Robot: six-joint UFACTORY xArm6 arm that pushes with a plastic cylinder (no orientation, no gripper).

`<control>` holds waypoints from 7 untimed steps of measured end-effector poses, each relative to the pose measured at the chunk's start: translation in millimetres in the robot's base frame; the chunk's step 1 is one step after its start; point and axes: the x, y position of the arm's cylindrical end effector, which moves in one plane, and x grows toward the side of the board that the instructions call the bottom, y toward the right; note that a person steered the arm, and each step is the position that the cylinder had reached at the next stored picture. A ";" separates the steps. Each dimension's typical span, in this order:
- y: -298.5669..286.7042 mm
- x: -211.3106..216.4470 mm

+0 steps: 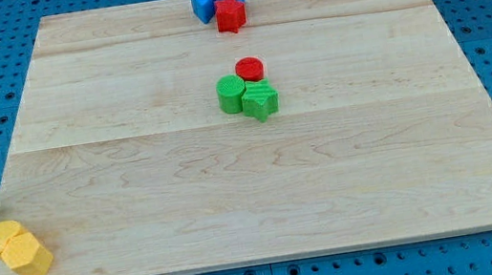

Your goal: Separate the yellow hexagon and the yellow heart

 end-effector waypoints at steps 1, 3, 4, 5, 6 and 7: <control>0.1 17.4; 0.4 72.9; 6.1 91.1; 25.8 91.9; 50.0 82.4; 69.6 57.0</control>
